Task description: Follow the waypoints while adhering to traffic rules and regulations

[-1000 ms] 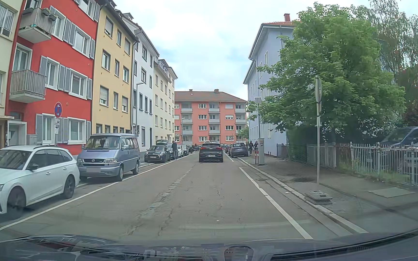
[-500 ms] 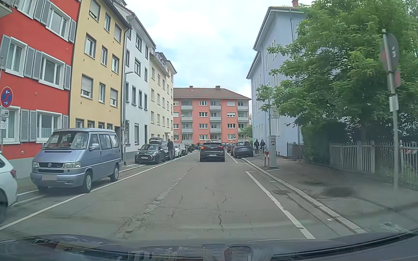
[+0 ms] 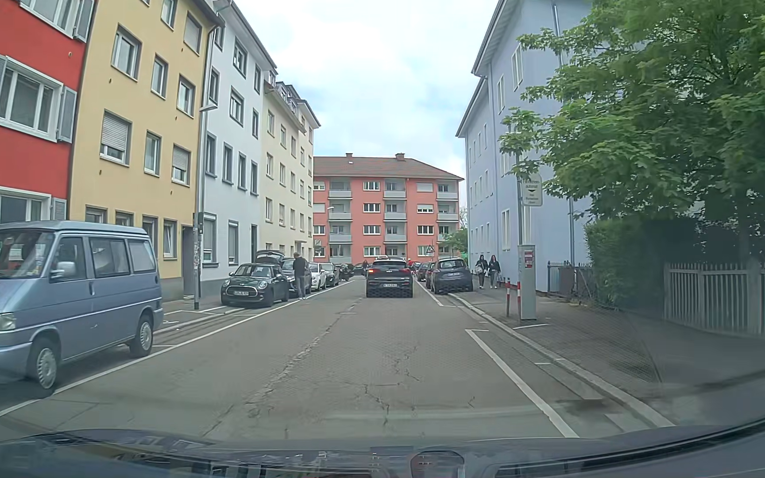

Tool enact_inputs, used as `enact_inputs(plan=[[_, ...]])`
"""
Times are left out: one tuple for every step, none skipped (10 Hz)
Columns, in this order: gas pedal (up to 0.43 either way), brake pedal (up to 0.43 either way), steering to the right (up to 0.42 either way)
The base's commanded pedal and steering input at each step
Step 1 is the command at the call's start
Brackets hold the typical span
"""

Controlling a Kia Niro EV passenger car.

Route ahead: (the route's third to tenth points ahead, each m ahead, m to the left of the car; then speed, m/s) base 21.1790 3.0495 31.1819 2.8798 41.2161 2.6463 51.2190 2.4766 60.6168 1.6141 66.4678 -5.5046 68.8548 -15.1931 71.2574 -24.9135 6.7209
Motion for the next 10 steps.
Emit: enact_inputs(plan=[[0.02, 0.0, -0.001], [0.02, 0.0, -0.001], [0.02, 0.0, -0.001], [0.02, 0.0, -0.001], [0.02, 0.0, 0.0], [0.02, 0.0, 0.001], [0.02, 0.0, 0.003], [0.02, 0.0, 0.003], [0.02, 0.0, 0.003], [0.02, 0.0, 0.003]])
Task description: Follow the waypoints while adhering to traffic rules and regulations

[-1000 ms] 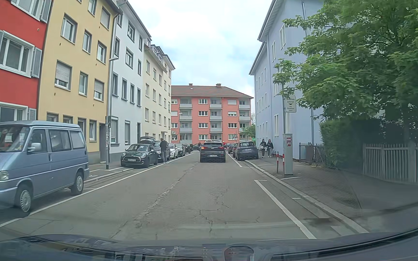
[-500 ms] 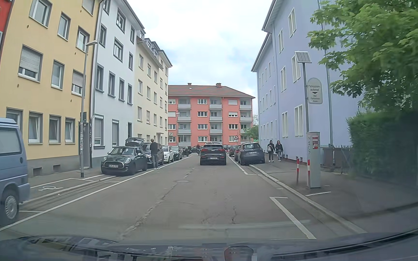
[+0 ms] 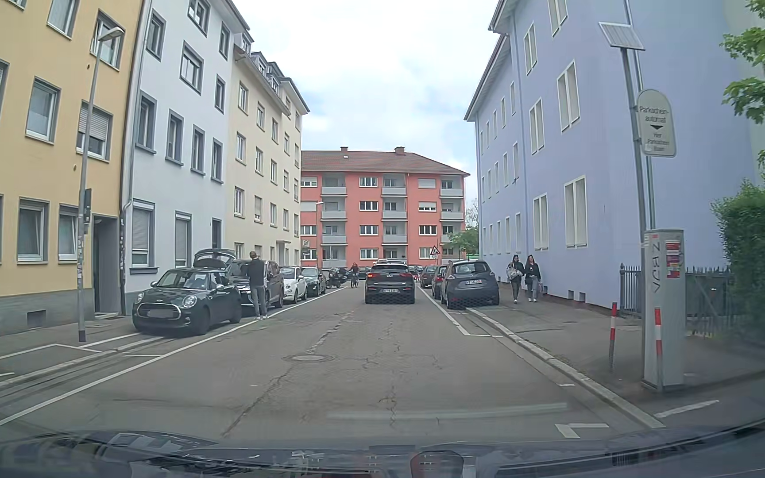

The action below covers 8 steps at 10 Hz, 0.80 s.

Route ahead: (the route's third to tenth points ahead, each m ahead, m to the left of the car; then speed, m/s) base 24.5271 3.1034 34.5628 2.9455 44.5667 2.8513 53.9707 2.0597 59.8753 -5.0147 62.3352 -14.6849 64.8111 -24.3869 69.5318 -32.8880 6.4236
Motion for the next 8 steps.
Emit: enact_inputs(plan=[[0.02, 0.0, 0.003], [0.02, 0.0, 0.003], [0.02, 0.0, 0.003], [0.02, 0.0, 0.003], [0.02, 0.0, 0.003], [0.02, 0.0, 0.002], [0.02, 0.0, 0.001], [0.02, 0.0, -0.001]])
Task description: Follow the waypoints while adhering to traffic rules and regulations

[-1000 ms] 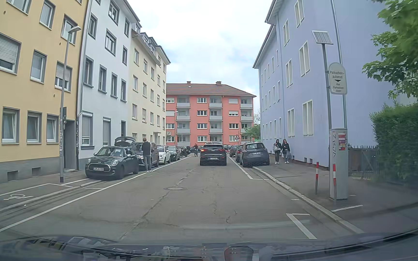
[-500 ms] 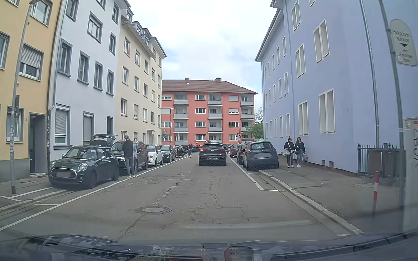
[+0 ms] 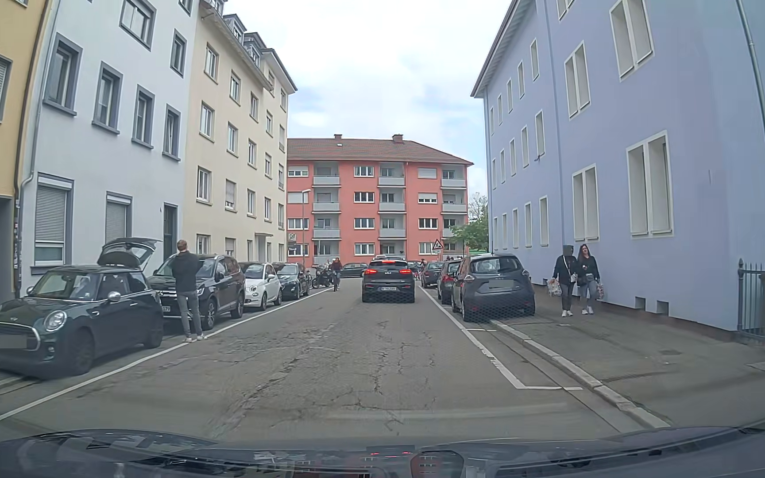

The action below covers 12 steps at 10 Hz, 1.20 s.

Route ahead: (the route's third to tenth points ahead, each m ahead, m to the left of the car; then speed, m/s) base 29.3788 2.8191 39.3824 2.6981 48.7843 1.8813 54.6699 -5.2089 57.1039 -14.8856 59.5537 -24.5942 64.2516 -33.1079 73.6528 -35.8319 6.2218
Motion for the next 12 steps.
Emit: enact_inputs(plan=[[0.02, 0.0, -0.003], [0.02, 0.0, -0.003], [0.02, 0.0, -0.003], [0.02, 0.0, -0.003], [0.0, 0.0, -0.003], [0.0, 0.0, -0.003], [0.0, 0.0, -0.003], [0.0, 0.0, -0.003], [0.0, 0.0, -0.003], [0.0, 0.0, -0.003], [0.0, 0.024, -0.004], [0.0, 0.043, -0.004]])
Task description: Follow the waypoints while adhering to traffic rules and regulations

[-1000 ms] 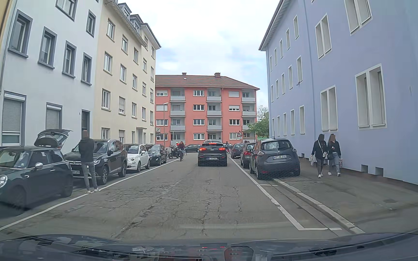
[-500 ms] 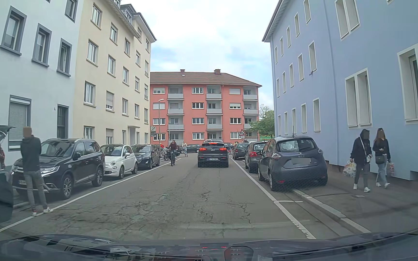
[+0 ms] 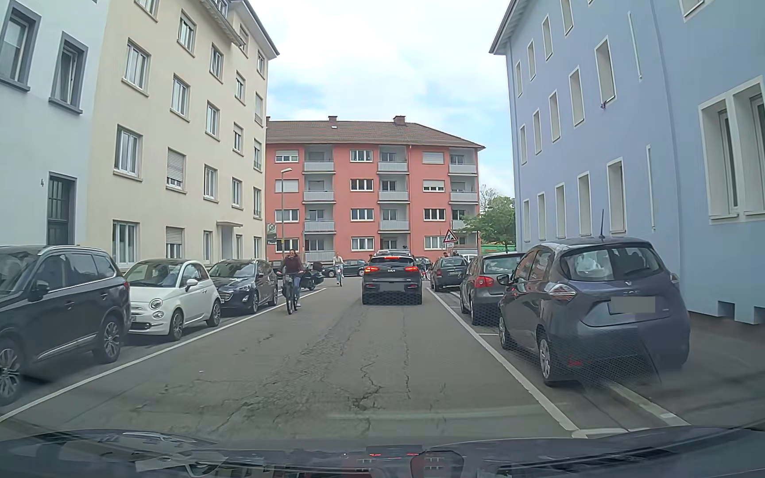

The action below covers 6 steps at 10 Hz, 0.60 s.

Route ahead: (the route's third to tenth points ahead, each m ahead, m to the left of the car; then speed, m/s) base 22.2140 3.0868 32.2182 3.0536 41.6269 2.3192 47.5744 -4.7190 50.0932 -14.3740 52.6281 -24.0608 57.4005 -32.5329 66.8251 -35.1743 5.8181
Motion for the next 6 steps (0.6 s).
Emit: enact_inputs(plan=[[0.0, 0.061, -0.004], [0.0, 0.079, -0.003], [0.0, 0.091, -0.002], [0.0, 0.11, -0.002], [0.0, 0.11, -0.002], [0.0, 0.116, -0.002]])
